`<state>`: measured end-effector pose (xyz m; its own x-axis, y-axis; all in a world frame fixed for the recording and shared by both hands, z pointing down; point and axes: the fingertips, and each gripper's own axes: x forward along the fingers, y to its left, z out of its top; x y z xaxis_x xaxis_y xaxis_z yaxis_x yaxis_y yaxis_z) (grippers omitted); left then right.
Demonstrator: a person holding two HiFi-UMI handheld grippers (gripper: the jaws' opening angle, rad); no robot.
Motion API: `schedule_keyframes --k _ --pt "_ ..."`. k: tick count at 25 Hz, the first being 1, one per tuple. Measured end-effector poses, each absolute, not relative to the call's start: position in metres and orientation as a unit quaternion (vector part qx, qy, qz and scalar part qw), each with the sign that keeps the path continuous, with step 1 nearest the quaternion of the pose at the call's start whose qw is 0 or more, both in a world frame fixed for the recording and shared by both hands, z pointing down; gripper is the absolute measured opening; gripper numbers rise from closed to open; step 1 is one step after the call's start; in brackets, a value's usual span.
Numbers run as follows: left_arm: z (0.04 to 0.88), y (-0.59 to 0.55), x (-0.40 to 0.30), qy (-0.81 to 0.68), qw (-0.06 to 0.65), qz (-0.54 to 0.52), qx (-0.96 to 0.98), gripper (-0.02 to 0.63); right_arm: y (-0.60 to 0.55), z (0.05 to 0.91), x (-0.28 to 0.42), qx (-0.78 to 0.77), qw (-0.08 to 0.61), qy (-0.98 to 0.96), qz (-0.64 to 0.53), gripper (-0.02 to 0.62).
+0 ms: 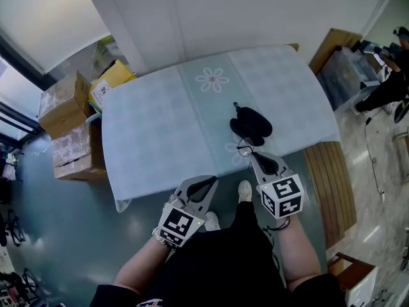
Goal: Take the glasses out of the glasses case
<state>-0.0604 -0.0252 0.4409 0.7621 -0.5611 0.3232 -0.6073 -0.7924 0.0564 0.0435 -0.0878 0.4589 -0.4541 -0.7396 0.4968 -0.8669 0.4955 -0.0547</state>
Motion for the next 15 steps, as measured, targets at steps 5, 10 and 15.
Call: schedule_keyframes --k 5,10,15 --pt "0.440 -0.006 -0.067 -0.299 0.082 0.147 0.939 0.031 -0.055 0.460 0.035 0.485 0.198 -0.835 0.169 0.025" --pt "0.446 0.005 -0.069 -0.288 0.092 0.146 0.942 0.031 -0.032 0.460 0.030 0.489 0.192 -0.831 0.182 0.025" --pt "0.452 0.015 -0.061 -0.278 0.104 0.142 0.944 0.031 -0.011 0.458 0.033 0.491 0.195 -0.830 0.183 0.025"
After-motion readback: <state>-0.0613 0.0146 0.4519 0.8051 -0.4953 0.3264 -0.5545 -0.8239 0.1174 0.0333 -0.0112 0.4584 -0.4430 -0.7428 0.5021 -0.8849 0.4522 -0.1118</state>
